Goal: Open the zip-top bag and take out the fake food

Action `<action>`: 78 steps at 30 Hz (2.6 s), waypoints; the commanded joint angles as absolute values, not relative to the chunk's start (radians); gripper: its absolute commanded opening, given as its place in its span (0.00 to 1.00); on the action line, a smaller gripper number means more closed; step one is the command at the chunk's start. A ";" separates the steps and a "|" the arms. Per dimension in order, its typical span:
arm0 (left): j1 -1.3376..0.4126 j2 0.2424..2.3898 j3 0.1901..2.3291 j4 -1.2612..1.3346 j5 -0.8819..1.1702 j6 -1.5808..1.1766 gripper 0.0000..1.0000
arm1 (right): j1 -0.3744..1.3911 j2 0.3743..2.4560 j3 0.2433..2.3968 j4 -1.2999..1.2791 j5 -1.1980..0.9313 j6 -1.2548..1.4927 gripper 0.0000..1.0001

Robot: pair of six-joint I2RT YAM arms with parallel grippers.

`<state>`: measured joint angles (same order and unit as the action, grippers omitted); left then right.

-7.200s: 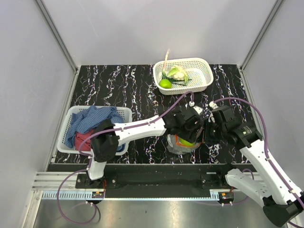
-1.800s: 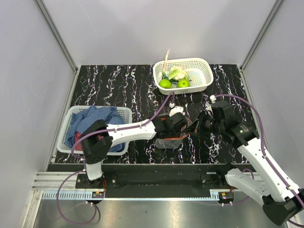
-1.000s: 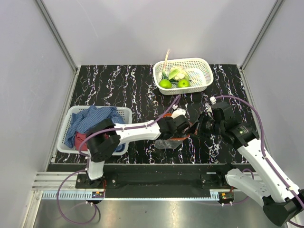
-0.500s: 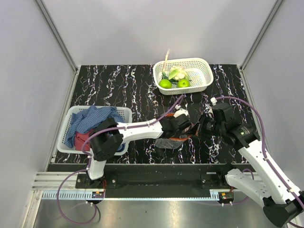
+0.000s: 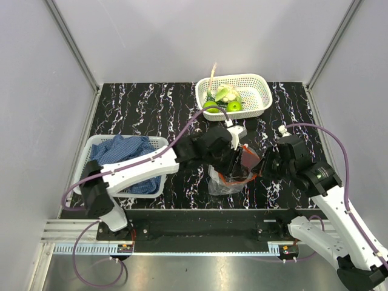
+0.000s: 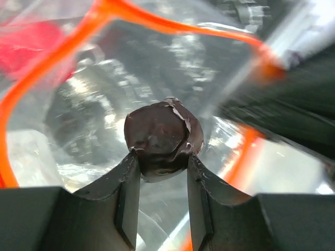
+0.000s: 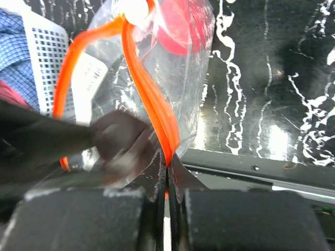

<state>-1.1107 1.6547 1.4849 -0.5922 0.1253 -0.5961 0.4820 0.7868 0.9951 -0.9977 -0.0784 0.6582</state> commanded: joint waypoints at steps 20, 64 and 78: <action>-0.738 1.739 1.638 0.042 0.070 -0.667 0.24 | 0.477 0.759 1.123 -1.075 -0.005 0.600 0.00; -0.606 1.711 1.616 -0.222 0.230 -0.672 0.60 | 0.477 0.888 1.126 -0.861 -0.297 0.491 0.00; -0.982 1.428 1.413 -0.508 0.074 -0.704 0.35 | 0.477 0.968 1.031 -0.661 -0.439 0.650 0.00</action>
